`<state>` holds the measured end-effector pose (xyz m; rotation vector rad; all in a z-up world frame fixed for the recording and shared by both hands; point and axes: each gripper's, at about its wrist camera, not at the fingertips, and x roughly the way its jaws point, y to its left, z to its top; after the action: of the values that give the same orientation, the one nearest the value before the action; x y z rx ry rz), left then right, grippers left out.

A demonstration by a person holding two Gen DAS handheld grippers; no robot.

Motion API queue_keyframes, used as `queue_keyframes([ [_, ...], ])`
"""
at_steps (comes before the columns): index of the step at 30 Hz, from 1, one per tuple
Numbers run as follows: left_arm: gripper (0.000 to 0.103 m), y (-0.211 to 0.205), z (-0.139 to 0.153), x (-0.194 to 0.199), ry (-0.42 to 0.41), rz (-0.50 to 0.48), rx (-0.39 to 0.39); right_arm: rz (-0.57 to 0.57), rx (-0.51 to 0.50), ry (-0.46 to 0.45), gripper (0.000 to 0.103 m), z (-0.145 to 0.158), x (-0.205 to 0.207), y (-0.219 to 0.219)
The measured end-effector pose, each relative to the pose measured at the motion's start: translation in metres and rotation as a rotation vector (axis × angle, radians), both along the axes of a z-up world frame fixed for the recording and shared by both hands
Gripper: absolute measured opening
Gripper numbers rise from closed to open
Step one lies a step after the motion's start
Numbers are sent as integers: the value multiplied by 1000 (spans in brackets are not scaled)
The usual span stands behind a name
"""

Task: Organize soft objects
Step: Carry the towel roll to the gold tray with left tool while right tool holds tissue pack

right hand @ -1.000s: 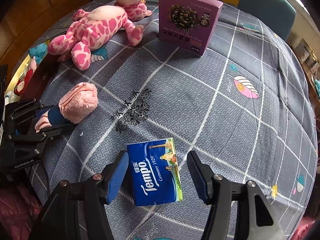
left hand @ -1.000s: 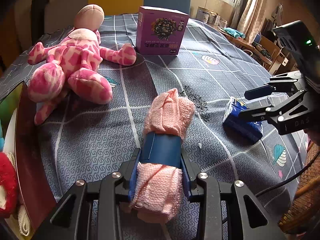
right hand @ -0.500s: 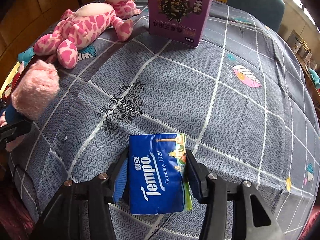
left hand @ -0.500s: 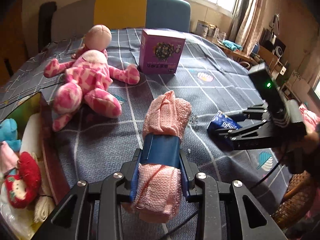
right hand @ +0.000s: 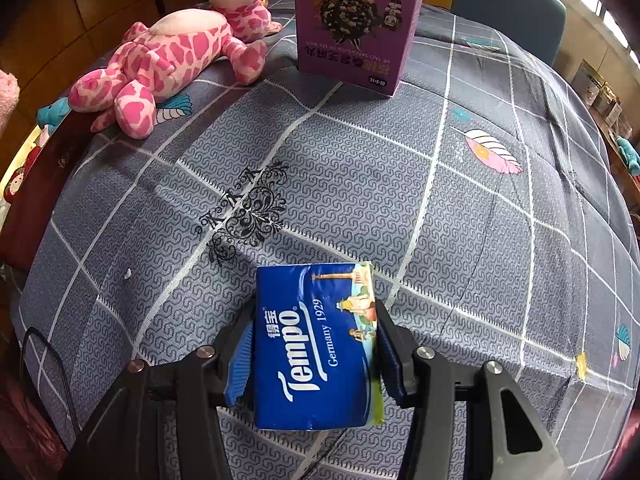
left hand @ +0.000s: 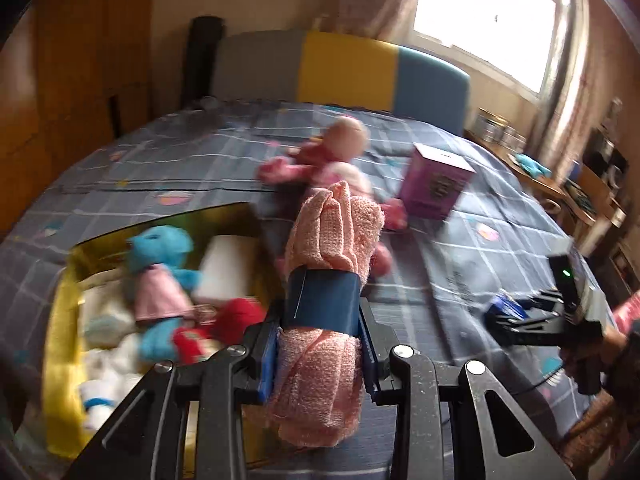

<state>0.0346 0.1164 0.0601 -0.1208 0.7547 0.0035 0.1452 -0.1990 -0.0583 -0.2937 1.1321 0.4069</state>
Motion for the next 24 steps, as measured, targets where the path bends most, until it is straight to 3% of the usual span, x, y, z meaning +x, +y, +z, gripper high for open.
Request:
queue_keyframes([
  [5,34,50,1,-19,-3,150,34,15,-2,-23,53,0,-4,1],
  [11,34,92,-3,-38,-2,255,42,28,-24,-48,53,3,-10,1],
  [24,34,113,-16,-46,29,303,6,17,-10,-47,53,1,-6,-1],
])
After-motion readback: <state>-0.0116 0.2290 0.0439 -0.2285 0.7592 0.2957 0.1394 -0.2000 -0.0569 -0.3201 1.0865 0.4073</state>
